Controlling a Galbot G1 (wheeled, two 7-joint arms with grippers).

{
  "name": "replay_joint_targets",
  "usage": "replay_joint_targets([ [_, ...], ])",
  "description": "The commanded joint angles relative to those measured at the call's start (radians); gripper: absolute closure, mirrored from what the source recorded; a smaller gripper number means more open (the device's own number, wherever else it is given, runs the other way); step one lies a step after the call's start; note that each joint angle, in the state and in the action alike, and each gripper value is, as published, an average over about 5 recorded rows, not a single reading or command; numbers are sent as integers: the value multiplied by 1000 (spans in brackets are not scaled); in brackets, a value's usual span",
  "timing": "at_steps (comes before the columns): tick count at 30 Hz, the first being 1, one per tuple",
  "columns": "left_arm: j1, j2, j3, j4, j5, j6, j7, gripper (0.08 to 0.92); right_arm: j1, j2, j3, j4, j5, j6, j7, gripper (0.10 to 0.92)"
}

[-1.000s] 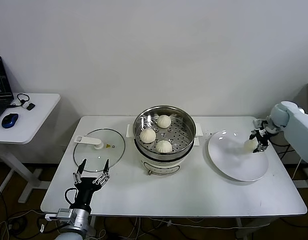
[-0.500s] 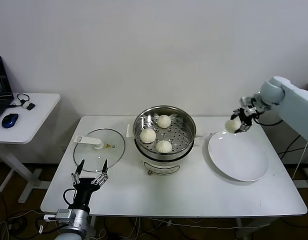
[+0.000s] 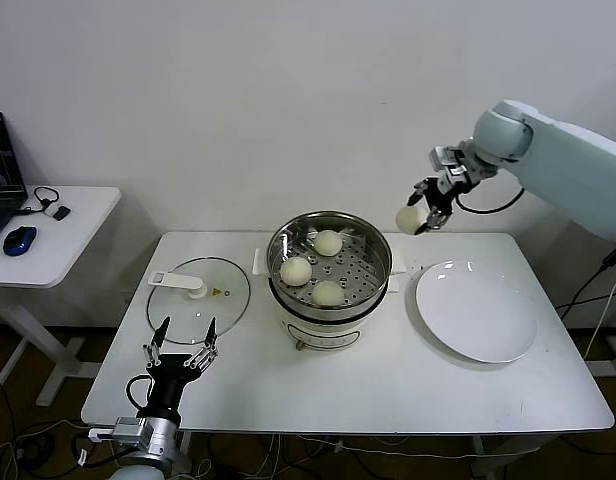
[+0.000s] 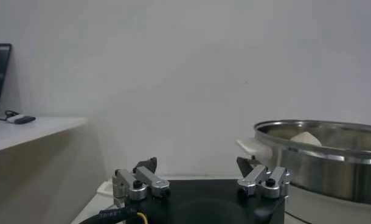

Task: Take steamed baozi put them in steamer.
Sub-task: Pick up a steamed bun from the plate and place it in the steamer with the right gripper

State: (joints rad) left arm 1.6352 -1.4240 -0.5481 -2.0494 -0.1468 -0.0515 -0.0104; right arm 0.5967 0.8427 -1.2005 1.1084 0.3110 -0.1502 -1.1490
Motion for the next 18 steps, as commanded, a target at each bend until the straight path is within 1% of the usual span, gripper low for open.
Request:
replay_joint_targets([
  [1, 1, 3, -4, -2, 1, 1, 0, 177, 56, 128, -77, 31, 117, -55, 16, 364],
  [8, -2, 12, -4, 3, 5, 4, 0, 177, -9, 167, -70, 1, 109, -56, 23, 360],
  [18, -11, 12, -6, 11, 4, 12, -3, 177, -115, 197, -41, -68, 52, -46, 21, 355],
])
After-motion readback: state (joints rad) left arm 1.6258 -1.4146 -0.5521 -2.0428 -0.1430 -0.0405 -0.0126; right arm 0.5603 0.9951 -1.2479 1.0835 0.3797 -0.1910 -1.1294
